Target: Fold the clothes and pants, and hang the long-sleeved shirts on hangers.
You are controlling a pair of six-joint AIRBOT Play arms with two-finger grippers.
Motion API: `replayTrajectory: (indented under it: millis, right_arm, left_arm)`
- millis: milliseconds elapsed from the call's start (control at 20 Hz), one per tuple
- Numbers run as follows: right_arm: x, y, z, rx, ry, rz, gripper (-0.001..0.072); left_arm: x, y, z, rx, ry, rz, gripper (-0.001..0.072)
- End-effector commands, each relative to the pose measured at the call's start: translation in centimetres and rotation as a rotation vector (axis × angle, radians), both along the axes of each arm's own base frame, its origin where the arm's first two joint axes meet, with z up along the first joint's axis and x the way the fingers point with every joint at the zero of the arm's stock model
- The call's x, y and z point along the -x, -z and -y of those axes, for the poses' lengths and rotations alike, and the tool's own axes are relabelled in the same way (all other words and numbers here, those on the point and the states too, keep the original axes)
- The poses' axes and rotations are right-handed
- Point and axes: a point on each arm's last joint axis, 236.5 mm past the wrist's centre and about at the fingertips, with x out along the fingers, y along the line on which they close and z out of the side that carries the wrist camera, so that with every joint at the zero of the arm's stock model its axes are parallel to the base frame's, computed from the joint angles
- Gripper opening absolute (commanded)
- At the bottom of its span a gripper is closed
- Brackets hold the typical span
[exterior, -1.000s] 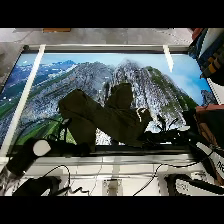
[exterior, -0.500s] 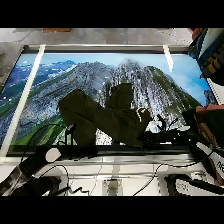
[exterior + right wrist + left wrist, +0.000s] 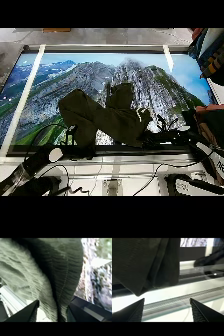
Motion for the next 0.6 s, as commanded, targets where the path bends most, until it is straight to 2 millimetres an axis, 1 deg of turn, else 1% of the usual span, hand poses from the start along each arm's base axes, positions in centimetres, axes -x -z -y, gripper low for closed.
replayTrajectory:
  millis: [0, 100, 250, 350, 550]
  right_arm:
    - [-0.1, 0.0, 0.0, 0.002, 0.001, 0.002, 0.0466]
    - [-0.1, 0.0, 0.0, 0.000, 0.002, 0.003, 0.0466]
    - [-0.1, 0.0, 0.0, 0.000, 0.003, 0.003, 0.0465]
    - [-0.1, 0.0, 0.0, 0.000, 0.003, 0.003, 0.0466]
    - [-0.1, 0.0, 0.0, 0.000, 0.003, 0.003, 0.0466]
  left_arm:
    - [-0.5, 0.4, -0.5, -0.028, 0.010, 0.024, 0.0655]
    - [-0.9, 0.9, -0.6, -0.039, 0.006, 0.032, 0.0655]
    - [-2.7, 1.4, 0.5, 0.003, -0.061, 0.059, 0.0654]
    - [-2.8, 1.8, 1.1, 0.032, -0.106, 0.025, 0.0655]
    - [-3.0, 2.4, 1.2, 0.028, -0.123, 0.015, 0.0642]
